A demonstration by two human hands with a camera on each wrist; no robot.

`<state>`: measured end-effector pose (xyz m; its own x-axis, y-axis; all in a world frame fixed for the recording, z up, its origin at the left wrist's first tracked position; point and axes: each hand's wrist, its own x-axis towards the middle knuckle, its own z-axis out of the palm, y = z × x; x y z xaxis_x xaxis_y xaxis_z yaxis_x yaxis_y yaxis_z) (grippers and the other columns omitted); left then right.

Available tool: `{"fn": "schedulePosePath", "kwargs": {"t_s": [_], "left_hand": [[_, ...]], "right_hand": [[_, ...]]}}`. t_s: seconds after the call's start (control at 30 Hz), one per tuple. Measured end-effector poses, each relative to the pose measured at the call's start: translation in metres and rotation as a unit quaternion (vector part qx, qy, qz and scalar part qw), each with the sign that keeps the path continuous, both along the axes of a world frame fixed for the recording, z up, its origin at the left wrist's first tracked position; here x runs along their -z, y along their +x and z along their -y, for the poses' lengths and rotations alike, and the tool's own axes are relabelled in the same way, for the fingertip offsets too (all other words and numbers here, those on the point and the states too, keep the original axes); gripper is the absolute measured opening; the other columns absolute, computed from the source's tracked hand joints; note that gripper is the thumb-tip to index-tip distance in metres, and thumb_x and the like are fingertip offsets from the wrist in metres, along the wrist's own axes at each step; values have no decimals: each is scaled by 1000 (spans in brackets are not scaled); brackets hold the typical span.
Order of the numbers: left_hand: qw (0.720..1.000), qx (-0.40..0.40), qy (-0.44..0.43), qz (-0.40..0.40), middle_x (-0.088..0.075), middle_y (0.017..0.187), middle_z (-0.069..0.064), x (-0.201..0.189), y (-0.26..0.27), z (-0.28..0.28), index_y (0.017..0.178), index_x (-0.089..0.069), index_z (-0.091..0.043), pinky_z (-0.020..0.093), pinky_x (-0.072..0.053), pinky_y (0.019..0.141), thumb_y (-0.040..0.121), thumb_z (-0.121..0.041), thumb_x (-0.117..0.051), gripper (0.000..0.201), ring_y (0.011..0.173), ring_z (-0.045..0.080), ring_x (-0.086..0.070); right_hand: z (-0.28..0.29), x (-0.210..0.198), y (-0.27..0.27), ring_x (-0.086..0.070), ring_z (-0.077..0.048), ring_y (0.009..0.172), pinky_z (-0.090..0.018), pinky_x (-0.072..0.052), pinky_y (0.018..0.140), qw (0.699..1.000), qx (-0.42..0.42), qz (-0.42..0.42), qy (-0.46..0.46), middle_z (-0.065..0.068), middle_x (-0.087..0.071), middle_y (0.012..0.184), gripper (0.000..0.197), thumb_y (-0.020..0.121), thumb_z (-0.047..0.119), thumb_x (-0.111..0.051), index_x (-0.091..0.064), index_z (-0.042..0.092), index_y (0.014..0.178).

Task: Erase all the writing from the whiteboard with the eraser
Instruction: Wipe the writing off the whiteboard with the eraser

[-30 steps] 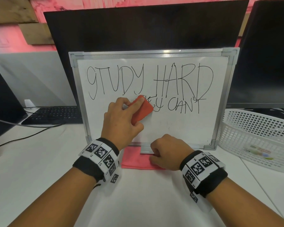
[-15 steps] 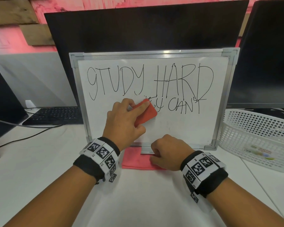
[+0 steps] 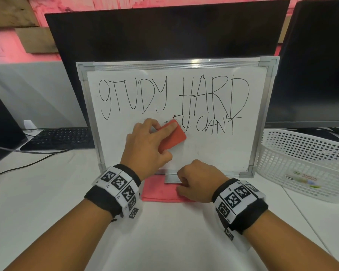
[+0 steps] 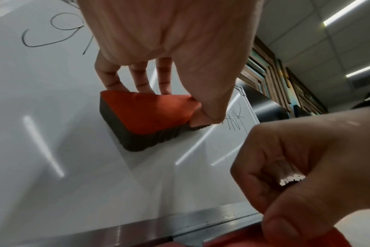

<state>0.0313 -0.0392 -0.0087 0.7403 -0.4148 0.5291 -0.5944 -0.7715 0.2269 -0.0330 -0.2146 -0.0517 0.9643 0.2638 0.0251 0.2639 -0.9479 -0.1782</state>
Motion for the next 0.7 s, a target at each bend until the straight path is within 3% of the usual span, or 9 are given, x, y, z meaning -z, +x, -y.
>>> {"fn": "schedulePosePath", "kwargs": {"t_s": [0.07,0.17,0.3,0.43,0.53,0.7], "left_hand": [[1000,7,6,-5,-48,122,-3,1,-1,-1,143,-48,-46,49,-50,88,71,-40,-58,73,100,23,-45],[998,-21,-54,11,-49,122,0,-2,6,-5,144,-48,-44,47,-50,88,71,-38,-62,74,99,25,-47],[1000,18,21,-10,-49,120,-3,1,3,-8,143,-47,-46,50,-50,87,69,-41,-60,75,100,24,-46],[1000,-9,-27,-2,-49,120,-2,1,5,-13,143,-48,-44,49,-50,88,71,-41,-60,73,100,26,-48],[1000,4,11,-12,-50,120,-2,3,4,-16,143,-49,-45,50,-50,88,69,-42,-59,75,99,26,-47],[1000,-14,-3,-16,-49,121,-3,5,4,-22,142,-49,-45,50,-50,88,69,-40,-61,74,100,25,-47]], "right_hand": [[1,0,0,-59,-30,83,-33,-45,63,1000,1,-4,0,-1,-49,78,35,87,45,-59,-43,21,67],[1,0,-1,-60,-29,80,-34,-49,64,1000,1,0,1,-2,-51,77,34,87,44,-58,-44,20,67],[2,-1,-1,-59,-30,79,-32,-45,63,1000,0,-1,3,-1,-49,78,35,87,44,-60,-44,21,67],[2,-1,-2,-59,-30,77,-32,-45,62,1000,1,1,2,-1,-50,77,33,87,43,-60,-45,20,67],[2,-1,-1,-59,-29,74,-32,-45,61,1000,0,2,-1,-1,-50,76,33,87,43,-60,-46,20,68],[1,-2,-2,-59,-28,76,-31,-44,61,1000,4,-1,-3,-1,-50,77,33,87,43,-60,-46,20,68]]}}
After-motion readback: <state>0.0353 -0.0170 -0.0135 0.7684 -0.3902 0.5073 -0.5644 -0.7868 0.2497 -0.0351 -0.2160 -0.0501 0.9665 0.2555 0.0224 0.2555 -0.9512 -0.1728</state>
